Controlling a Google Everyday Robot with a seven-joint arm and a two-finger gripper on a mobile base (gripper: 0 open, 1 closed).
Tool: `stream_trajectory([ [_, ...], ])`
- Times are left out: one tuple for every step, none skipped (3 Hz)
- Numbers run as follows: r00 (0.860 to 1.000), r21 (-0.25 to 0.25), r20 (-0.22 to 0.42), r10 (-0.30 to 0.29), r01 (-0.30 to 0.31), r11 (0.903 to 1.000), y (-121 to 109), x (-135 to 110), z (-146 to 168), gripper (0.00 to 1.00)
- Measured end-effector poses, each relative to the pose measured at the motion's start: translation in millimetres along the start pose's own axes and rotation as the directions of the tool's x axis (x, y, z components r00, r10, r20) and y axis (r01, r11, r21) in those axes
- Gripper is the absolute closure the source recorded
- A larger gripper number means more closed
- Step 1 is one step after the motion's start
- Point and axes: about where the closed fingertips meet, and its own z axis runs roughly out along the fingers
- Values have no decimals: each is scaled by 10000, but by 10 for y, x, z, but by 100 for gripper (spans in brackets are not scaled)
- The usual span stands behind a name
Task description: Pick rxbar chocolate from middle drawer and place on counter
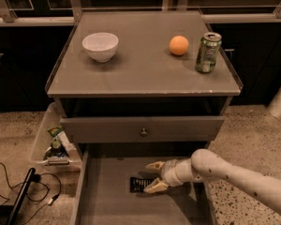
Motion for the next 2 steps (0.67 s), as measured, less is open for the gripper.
stream_trajectory([
  [9989,-333,-203,-432,425,9985,31,196,70,0],
  [9971,-519,-345,-680,662,9965,34,315,128,0],
])
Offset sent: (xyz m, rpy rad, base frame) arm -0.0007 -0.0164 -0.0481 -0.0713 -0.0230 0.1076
